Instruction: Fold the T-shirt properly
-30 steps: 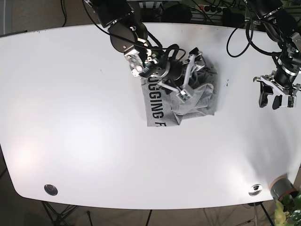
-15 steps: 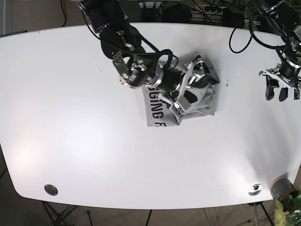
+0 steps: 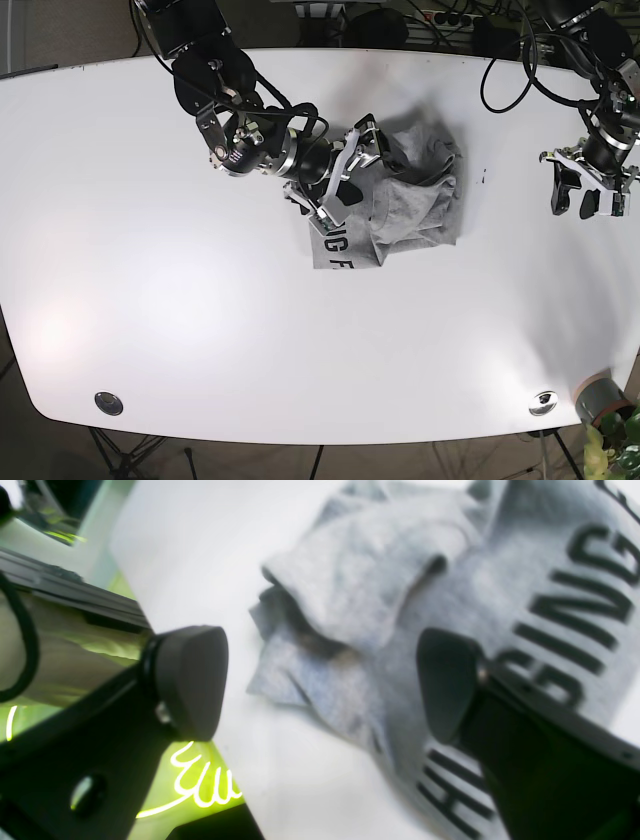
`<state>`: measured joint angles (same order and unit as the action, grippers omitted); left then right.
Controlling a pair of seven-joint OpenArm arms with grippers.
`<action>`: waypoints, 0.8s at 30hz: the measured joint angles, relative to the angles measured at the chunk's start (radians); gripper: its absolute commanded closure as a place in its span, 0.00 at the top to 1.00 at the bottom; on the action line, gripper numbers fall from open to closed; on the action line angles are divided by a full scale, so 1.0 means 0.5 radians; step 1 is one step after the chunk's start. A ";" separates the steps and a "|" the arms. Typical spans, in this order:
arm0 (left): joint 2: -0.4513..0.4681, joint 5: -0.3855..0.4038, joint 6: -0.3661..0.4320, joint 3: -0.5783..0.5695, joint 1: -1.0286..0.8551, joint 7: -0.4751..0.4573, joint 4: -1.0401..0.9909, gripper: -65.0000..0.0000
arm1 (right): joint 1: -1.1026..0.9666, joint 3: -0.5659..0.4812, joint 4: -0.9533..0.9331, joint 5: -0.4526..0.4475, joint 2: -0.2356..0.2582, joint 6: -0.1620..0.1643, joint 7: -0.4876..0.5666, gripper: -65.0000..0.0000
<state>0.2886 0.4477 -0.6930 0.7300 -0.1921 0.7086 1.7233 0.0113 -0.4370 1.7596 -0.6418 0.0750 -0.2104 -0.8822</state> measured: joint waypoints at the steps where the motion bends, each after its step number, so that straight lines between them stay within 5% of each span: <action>1: 0.000 0.001 0.001 0.000 -0.002 0.000 0.000 0.43 | 0.013 -0.005 -0.053 -0.015 -0.006 0.000 -0.001 0.87; 11: 0.001 -0.004 0.006 0.002 -0.011 0.001 0.000 0.43 | 0.178 -0.007 -0.451 0.013 -0.167 0.004 -0.021 0.87; 20: 0.000 -0.003 0.005 0.014 -0.021 0.000 -0.001 0.43 | 0.512 -0.216 -0.790 -0.021 -0.455 0.001 0.005 0.87; 24: 0.002 -0.011 0.006 0.015 -0.047 0.001 -0.001 0.43 | 0.703 -0.382 -0.905 -0.197 -0.426 0.032 0.192 0.87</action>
<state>0.2893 0.4419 -0.6899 0.7376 -0.2157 0.7090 1.7229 0.3630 -0.6281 1.3071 -0.7403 -0.1379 -0.1944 -0.7864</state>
